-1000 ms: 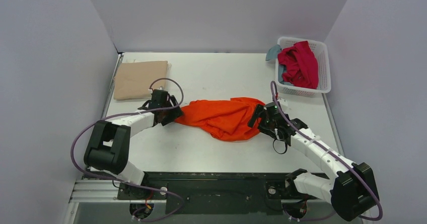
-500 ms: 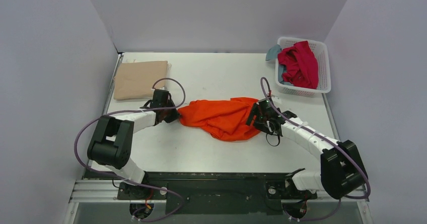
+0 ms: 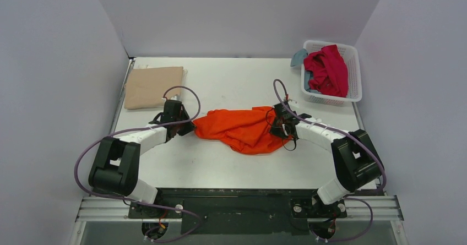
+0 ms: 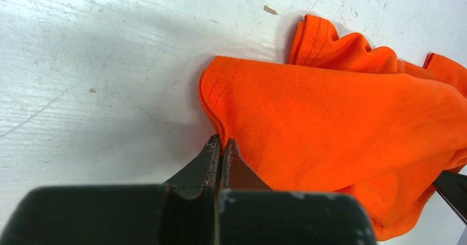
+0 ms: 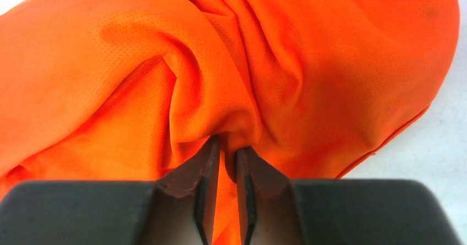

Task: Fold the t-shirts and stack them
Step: Flatten out the tshirt

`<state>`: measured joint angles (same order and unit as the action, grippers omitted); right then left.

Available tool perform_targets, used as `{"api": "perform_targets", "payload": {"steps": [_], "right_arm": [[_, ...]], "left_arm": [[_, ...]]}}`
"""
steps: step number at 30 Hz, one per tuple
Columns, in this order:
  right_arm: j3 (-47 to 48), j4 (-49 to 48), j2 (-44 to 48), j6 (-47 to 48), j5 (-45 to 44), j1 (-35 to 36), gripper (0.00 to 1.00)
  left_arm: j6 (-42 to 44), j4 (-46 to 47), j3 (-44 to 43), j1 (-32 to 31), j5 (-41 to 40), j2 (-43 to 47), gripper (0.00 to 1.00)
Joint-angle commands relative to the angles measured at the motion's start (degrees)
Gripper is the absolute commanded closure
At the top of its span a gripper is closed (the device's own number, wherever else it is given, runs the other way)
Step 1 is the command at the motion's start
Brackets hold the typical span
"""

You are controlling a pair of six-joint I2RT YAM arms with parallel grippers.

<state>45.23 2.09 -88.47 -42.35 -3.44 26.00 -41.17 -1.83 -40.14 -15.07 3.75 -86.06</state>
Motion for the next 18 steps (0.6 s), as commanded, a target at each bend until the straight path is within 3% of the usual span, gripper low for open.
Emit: {"api": "perform_targets", "payload": {"steps": [1, 2, 6, 12, 18], "right_arm": [[2.2, -0.8, 1.8, -0.1, -2.6, 1.1, 0.95], [2.8, 1.2, 2.8, 0.4, -4.3, 1.3, 1.00], [5.6, 10.2, 9.9, 4.2, -9.9, 1.8, 1.00], [12.8, 22.2, 26.6, 13.3, -17.4, 1.7, 1.00], [22.2, 27.4, 38.9, 20.3, -14.3, 1.6, 1.00]], "left_arm": [[1.2, 0.1, -1.5, 0.0, -2.0, 3.4, 1.00], [1.5, -1.2, -1.8, 0.0, -2.9, 3.8, 1.00], [2.5, -3.6, -4.3, 0.1, -7.0, 8.7, 1.00], [3.0, -8.5, -8.4, 0.2, -16.1, 24.4, 1.00], [4.7, -11.9, -16.1, 0.2, -20.0, 39.5, 1.00]]}}
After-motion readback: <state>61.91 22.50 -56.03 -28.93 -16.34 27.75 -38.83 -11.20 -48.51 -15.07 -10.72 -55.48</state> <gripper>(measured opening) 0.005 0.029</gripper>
